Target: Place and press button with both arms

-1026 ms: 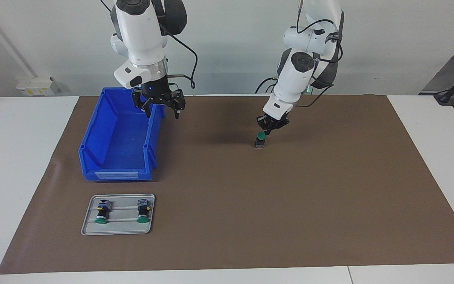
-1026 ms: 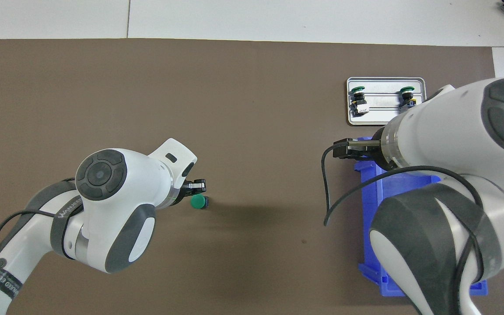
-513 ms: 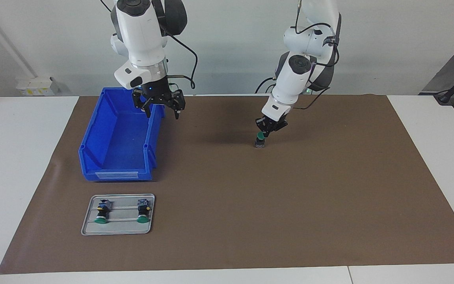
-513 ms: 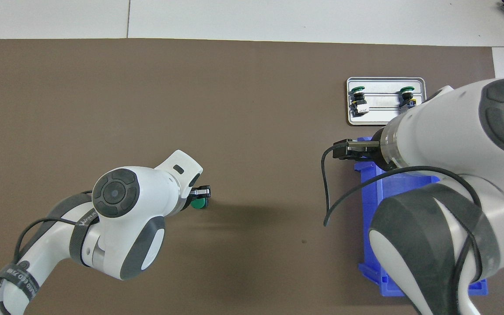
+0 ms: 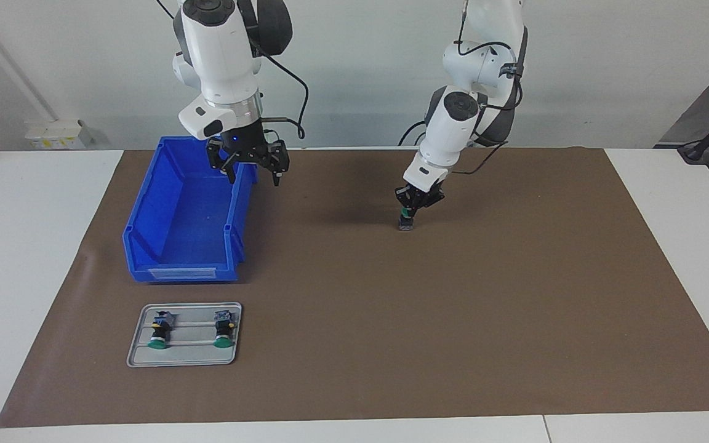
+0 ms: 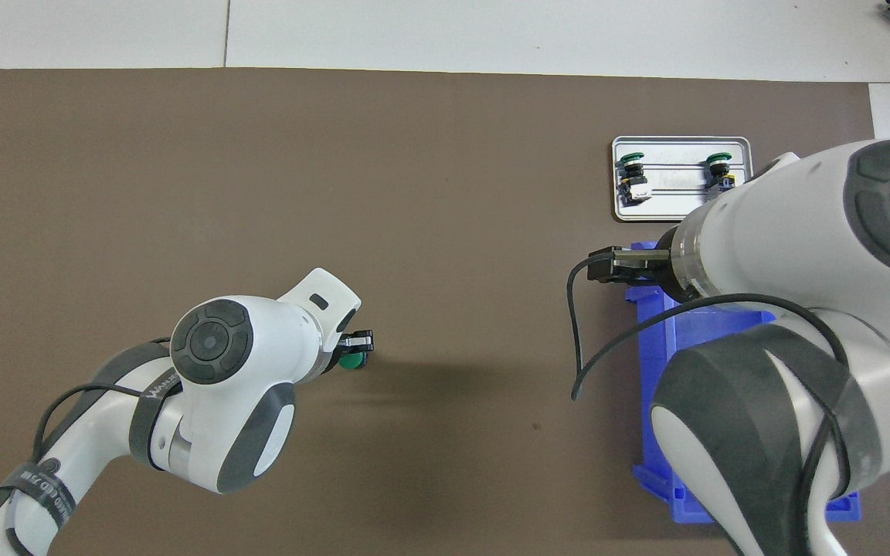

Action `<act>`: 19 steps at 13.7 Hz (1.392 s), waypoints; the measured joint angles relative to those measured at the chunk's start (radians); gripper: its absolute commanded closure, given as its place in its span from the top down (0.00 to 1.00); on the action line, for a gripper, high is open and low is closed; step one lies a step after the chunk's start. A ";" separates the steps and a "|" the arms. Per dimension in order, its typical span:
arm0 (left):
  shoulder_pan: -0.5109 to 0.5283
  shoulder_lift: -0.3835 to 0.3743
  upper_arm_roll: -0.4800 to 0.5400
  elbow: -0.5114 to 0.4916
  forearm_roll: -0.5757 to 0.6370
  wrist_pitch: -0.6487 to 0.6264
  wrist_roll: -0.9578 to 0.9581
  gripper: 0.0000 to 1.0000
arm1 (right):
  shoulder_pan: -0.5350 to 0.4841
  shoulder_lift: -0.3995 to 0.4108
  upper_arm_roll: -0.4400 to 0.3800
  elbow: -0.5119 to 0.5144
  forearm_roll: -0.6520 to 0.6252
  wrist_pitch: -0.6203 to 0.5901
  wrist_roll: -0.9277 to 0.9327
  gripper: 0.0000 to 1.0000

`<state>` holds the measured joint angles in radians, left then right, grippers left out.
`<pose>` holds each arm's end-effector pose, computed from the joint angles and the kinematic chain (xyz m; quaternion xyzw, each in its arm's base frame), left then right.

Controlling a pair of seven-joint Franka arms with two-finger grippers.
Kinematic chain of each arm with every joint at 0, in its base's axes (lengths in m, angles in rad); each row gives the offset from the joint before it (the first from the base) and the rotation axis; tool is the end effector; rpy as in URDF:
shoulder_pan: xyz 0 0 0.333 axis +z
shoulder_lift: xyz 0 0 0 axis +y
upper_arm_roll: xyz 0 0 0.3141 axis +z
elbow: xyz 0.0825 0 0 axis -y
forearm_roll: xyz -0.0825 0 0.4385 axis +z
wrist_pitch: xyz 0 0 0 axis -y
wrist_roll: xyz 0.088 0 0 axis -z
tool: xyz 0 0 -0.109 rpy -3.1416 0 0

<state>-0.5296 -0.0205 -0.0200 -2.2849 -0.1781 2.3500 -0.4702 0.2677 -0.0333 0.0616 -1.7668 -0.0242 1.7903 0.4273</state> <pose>0.4787 -0.2965 0.3309 0.9967 0.0202 0.0051 0.0781 0.5798 0.1964 0.5562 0.9984 -0.0466 0.0311 0.0015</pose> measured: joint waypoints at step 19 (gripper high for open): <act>-0.001 0.012 0.003 0.028 0.001 -0.031 0.000 0.00 | 0.000 -0.006 0.000 -0.006 0.000 0.000 0.000 0.97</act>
<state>-0.5311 -0.0089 -0.0173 -2.2574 -0.1768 2.3189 -0.4702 0.2677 -0.0398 0.0616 -1.7729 -0.0242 1.7903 0.4273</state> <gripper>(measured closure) 0.991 0.026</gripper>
